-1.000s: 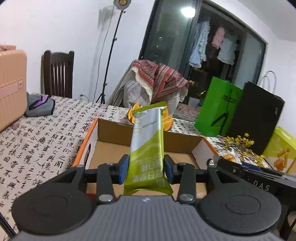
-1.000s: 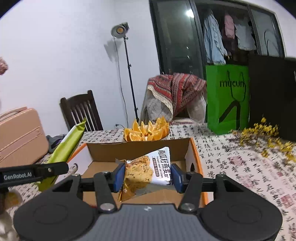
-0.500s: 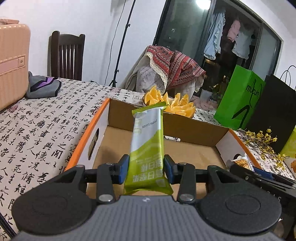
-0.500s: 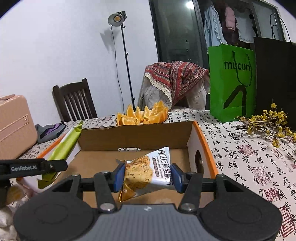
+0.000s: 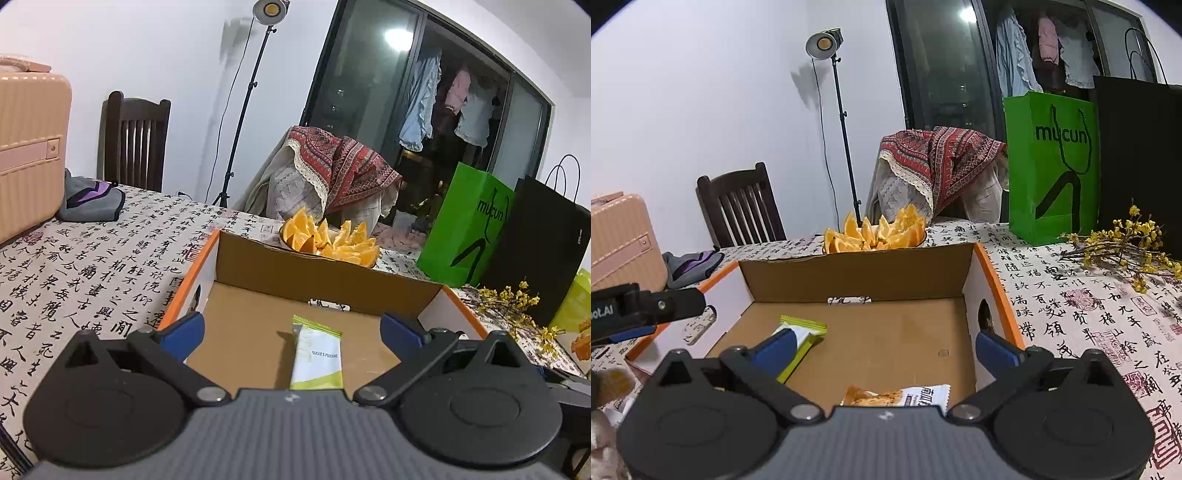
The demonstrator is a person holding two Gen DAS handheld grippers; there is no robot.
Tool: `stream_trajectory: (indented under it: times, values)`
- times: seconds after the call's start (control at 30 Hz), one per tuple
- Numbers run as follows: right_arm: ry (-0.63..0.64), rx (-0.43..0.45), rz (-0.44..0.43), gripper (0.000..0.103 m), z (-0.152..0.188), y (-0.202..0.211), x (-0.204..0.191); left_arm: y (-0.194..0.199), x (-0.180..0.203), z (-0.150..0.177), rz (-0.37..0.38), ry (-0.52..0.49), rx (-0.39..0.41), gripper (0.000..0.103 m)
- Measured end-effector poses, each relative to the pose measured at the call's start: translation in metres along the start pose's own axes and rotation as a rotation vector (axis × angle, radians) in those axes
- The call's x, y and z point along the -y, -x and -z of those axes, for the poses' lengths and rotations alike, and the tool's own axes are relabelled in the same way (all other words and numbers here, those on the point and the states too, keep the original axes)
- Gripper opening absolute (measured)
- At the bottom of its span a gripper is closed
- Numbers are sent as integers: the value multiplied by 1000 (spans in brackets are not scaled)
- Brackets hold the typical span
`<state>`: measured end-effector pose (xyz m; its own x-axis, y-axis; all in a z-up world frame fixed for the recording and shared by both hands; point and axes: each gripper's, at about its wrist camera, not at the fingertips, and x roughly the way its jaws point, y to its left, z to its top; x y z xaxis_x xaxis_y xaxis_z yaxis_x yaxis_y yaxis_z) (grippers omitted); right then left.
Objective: Organize snacks
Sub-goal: 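Open both grippers to drop the packets into the box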
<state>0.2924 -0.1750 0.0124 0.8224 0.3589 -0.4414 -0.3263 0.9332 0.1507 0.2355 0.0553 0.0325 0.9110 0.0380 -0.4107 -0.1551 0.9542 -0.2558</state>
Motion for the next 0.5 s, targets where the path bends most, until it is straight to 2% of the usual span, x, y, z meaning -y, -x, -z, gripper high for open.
stream_trajectory:
  times: [0.27, 0.5]
  values:
    - [-1, 8, 26, 103, -1, 7, 0, 12, 1, -7, -12, 21, -25, 103]
    - [29, 57, 22, 103, -16, 47, -10, 48, 6, -20, 5, 24, -4, 103]
